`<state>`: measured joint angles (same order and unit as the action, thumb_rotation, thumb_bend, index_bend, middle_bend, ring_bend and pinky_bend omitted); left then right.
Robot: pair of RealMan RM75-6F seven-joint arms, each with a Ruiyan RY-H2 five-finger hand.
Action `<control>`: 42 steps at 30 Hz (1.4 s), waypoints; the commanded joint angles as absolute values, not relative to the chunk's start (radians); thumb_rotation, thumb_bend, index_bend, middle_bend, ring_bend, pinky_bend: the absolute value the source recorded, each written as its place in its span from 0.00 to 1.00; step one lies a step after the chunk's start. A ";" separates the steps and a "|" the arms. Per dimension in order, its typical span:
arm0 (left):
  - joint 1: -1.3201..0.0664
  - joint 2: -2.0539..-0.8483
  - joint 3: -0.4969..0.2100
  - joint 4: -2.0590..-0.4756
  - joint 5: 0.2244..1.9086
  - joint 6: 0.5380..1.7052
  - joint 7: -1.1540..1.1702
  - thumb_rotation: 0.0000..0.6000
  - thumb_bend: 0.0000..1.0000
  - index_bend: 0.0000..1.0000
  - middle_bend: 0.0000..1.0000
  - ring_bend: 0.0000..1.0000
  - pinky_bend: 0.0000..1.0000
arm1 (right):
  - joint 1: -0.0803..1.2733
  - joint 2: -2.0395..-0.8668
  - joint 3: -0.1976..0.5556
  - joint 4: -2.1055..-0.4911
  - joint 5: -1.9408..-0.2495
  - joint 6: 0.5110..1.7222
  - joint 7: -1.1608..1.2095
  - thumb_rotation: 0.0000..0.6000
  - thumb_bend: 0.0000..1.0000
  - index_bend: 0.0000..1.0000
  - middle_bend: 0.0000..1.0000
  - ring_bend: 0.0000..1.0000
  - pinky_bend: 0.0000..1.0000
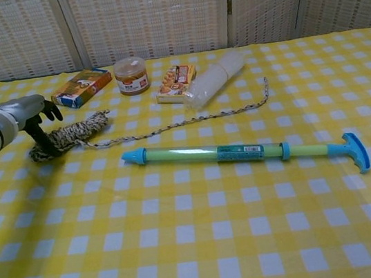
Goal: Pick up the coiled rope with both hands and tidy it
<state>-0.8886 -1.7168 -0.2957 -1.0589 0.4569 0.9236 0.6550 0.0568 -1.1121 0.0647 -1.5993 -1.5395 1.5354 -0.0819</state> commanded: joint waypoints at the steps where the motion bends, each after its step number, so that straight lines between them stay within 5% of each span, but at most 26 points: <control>1: -0.881 -1.723 -0.288 -1.073 0.511 0.929 0.631 1.00 0.17 0.30 0.26 0.25 0.28 | 0.057 -1.111 0.065 -1.602 -1.540 1.535 -0.084 1.00 0.26 0.00 0.00 0.05 0.00; 13: -0.878 -1.787 -0.295 -0.969 0.561 0.927 0.595 1.00 0.26 0.42 0.39 0.37 0.44 | 0.048 -1.110 0.063 -1.600 -1.530 1.538 -0.079 1.00 0.26 0.00 0.00 0.05 0.00; 22: -0.865 -1.797 -0.298 -0.936 0.578 0.893 0.584 1.00 0.32 0.45 0.41 0.39 0.44 | 0.050 -1.110 0.065 -1.604 -1.530 1.535 -0.084 1.00 0.26 0.00 0.00 0.05 0.00; 29: -0.842 -1.795 -0.283 -0.930 0.673 0.886 0.505 1.00 0.44 0.56 0.53 0.49 0.61 | 0.051 -1.108 0.067 -1.610 -1.531 1.537 -0.088 1.00 0.26 0.00 0.00 0.05 0.00; 42: -0.764 -1.664 -0.218 -1.192 1.007 0.990 0.282 1.00 0.52 0.62 0.61 0.57 0.70 | 0.058 -1.110 0.067 -1.619 -1.535 1.528 -0.099 1.00 0.26 0.00 0.00 0.06 0.00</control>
